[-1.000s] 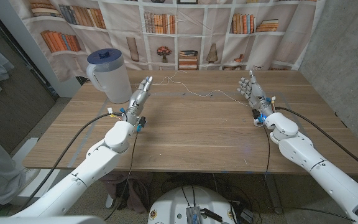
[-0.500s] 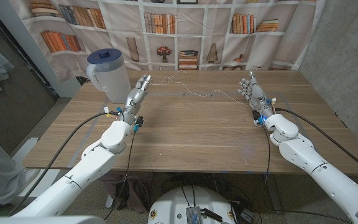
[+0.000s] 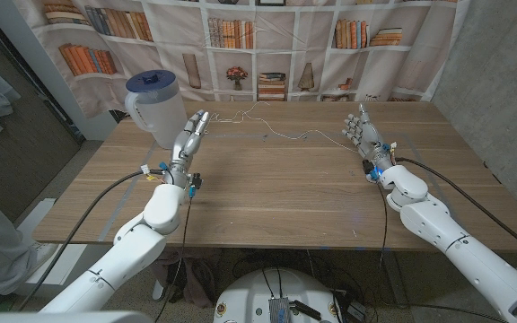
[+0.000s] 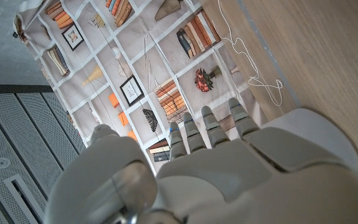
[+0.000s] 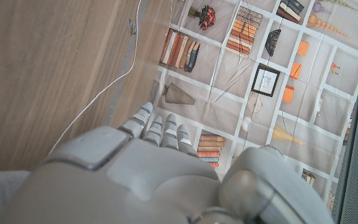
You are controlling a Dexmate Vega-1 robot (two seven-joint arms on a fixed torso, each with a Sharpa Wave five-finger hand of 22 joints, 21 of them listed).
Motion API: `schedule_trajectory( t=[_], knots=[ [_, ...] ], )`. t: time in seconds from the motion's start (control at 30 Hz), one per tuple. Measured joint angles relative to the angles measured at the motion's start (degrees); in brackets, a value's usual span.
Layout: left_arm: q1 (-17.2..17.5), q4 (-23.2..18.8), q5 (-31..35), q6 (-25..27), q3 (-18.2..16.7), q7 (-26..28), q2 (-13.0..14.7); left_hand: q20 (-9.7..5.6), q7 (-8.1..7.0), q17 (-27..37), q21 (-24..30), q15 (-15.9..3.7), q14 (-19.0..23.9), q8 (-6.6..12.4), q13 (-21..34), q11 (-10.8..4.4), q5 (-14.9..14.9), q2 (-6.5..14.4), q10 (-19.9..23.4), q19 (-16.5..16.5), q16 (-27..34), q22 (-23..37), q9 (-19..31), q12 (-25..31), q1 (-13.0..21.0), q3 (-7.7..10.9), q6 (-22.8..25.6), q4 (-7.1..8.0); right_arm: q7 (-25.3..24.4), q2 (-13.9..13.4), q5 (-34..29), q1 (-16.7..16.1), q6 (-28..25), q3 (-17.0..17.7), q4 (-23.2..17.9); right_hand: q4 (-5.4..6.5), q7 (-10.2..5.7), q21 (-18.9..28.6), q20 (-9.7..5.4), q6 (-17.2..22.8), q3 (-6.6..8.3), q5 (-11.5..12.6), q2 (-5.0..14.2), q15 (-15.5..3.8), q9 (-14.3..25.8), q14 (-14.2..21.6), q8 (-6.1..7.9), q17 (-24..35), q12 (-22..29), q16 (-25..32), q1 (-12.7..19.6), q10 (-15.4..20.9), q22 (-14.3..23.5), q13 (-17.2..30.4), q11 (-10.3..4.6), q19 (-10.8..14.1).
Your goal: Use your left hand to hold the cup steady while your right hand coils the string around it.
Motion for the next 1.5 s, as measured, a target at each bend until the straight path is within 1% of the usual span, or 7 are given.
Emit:
schedule_trajectory(
  t=[0.37, 0.47, 0.87, 1.07, 1.23, 1.3, 1.5],
  knots=[
    [3.8, -2.7, 2.2, 1.5, -2.0, 2.3, 0.1, 0.11, -0.79, 0.0, 0.0, 0.06, -1.3, -1.56, -0.2, 0.11, 0.0, -0.1, -4.2, 0.5, -1.3, 0.3, 0.0, -2.2, 0.9, -0.18, -2.7, -0.30, 0.1, 0.2, -0.3, 0.7, -0.4, -0.5, 0.2, 0.00, 0.00, 0.0, 0.00, 0.0, 0.00, 0.0, 0.00, 0.00, 0.0, 0.0, 0.00, 0.0, 0.0, 0.0, 0.0, 0.0, 0.0, 0.0, 0.00, 0.0],
    [4.9, -3.5, 2.5, 1.8, -2.6, 2.7, 0.0, 0.84, -0.71, 0.0, 0.0, 0.32, -2.2, -1.56, -0.2, 0.27, 0.0, 0.1, -5.0, 1.2, -1.8, 0.1, 0.0, -2.7, 1.1, -0.18, -2.8, -0.29, 0.1, 0.2, -0.3, 0.8, -0.7, -0.6, 0.2, 0.00, 0.00, 0.0, -0.01, 0.0, 0.00, 0.0, 0.00, 0.00, 0.0, 0.0, 0.00, 0.0, 0.0, 0.0, 0.0, 0.0, 0.0, 0.0, 0.00, 0.0],
    [7.2, -4.9, 4.0, 2.1, -4.3, 4.0, -0.6, 1.12, -1.01, 0.0, 0.0, 0.28, -2.2, -2.00, -0.2, 0.59, 0.0, 0.5, -5.3, 1.5, -1.8, 0.3, 0.0, -2.9, 1.5, -0.39, -3.1, -0.56, 0.1, 0.2, -0.3, 1.3, -1.4, -0.9, 0.2, -0.09, -0.01, 0.0, -0.01, 0.0, 0.09, -0.4, 0.00, 0.00, 0.3, 0.0, 0.00, 0.0, 0.0, 0.0, 0.0, 0.0, 0.0, 0.2, 0.00, 0.0],
    [8.5, -5.7, 4.6, 2.3, -5.3, 4.8, -1.1, 0.82, -1.96, 0.0, 0.0, 0.10, -2.0, -2.00, -0.2, 0.37, 0.0, 0.2, -5.1, 1.8, -1.8, 0.3, 0.0, -2.9, 1.7, -0.17, -2.8, -0.78, 0.2, 0.2, -0.3, 1.6, -1.7, -1.0, 0.2, -0.23, -0.01, 0.0, -0.01, 0.0, 0.24, -0.4, 0.30, 0.00, 0.3, 0.0, 0.00, 0.0, 0.0, 0.0, 0.3, 0.0, 0.0, 0.3, 0.00, 0.0],
    [9.5, -6.3, 5.1, 2.7, -6.2, 5.4, -1.4, 0.82, -1.83, 0.0, 0.0, 0.10, -2.0, -2.27, -0.2, 0.07, 0.0, 0.4, -4.8, 1.8, -1.8, 0.3, 0.0, -2.9, 1.9, -0.17, -2.9, -0.78, 0.2, 0.2, -0.4, 1.9, -1.8, -1.1, 0.4, -0.23, -0.01, 0.0, -0.01, 0.0, 0.24, -0.4, 0.30, 0.00, 0.3, 0.0, 0.00, 0.0, 0.0, 0.0, 0.3, 0.0, 0.0, 0.3, 0.00, 0.0],
    [9.5, -6.3, 5.3, 2.9, -6.2, 5.6, -1.4, 0.82, -1.64, 0.0, 0.0, 0.10, -2.0, -2.39, -0.2, 0.07, 0.0, 0.4, -4.8, 1.8, -1.8, 0.3, 0.0, -2.9, 1.9, -0.17, -3.1, -0.78, 0.2, 0.2, -0.4, 2.0, -1.8, -1.2, 0.5, -0.23, -0.01, 0.0, -0.01, 0.0, 0.24, -0.4, 0.30, 0.00, 0.3, 0.0, 0.00, 0.0, 0.0, 0.0, 0.3, 0.0, 0.0, 0.3, 0.00, 0.0],
    [9.5, -6.3, 5.8, 3.4, -6.2, 6.3, -1.4, 0.51, -2.48, 0.0, 0.0, 0.02, -1.4, -2.39, -0.2, 0.10, 0.0, 0.4, -4.2, 2.2, -1.8, 0.3, 0.0, -2.9, 1.9, -0.17, -3.1, -0.77, 0.2, 0.4, -0.4, 2.4, -1.8, -1.4, 1.0, -0.23, -0.01, 0.0, -0.01, 0.0, 0.24, -0.4, 0.30, 0.00, 0.3, 0.0, 0.00, 0.0, 0.0, 0.0, 0.3, 0.0, 0.0, 0.2, 0.00, 0.0]
  ],
)
